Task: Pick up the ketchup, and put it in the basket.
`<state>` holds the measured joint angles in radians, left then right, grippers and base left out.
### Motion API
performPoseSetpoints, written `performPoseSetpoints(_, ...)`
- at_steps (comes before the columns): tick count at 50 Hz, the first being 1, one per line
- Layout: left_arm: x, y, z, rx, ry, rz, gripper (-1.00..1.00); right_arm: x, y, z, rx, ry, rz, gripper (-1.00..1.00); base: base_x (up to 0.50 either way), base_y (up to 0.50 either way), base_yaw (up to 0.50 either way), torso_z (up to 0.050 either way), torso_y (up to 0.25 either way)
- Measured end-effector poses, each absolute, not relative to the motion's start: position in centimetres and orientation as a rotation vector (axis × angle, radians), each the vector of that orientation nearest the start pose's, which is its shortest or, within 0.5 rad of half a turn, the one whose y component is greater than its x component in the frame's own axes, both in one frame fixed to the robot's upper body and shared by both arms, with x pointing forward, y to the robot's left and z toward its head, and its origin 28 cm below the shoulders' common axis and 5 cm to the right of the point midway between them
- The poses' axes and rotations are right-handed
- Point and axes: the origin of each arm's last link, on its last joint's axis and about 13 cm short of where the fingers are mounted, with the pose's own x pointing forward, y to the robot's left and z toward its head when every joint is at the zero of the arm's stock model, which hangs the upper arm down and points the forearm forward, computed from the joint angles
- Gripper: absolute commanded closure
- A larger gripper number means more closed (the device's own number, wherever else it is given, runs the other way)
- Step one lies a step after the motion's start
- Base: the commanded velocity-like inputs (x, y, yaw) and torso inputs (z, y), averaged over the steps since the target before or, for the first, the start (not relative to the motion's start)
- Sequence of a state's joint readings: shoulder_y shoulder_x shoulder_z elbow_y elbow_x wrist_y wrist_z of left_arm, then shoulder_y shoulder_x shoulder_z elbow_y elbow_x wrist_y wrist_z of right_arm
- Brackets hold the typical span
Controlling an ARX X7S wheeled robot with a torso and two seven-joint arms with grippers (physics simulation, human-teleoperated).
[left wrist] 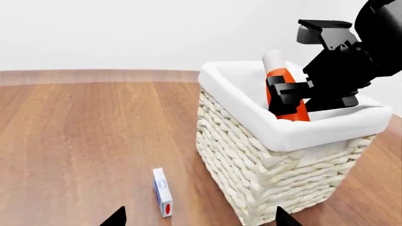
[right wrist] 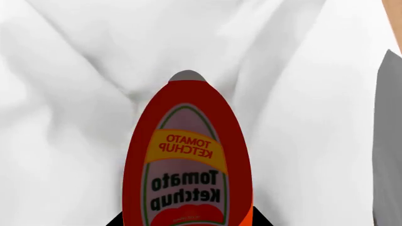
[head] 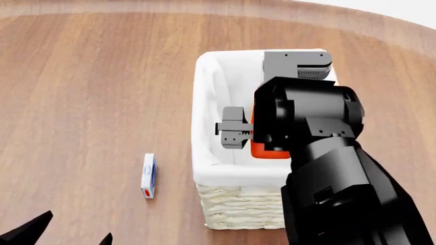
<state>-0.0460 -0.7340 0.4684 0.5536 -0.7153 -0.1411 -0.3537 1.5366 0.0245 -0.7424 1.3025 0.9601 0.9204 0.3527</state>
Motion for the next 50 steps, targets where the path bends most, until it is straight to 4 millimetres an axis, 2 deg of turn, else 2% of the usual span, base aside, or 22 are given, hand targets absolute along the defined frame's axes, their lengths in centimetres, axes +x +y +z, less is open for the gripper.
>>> performPoseSetpoints(16,17.37,22.9,10.12,-0.047,-0.004,-0.357,-1.0,40.43,-6.98,22.37,-0.021,0.77,-0.061,1.0,0.0,0.0,0.0,0.0,0.0)
performPoseSetpoints(17,17.36,22.89,10.13,-0.047,-0.004,-0.357,-1.0,40.43,-6.97,22.36,-0.022,0.77,-0.059,-1.0,0.0,0.0,0.0,0.0,0.0)
performPoseSetpoints(50,17.26,22.74,10.1,-0.049,-0.004,-0.365,-1.0,40.59,-7.05,23.32,-0.03,0.737,-0.024,-1.0,0.0,0.0,0.0,0.0,0.0)
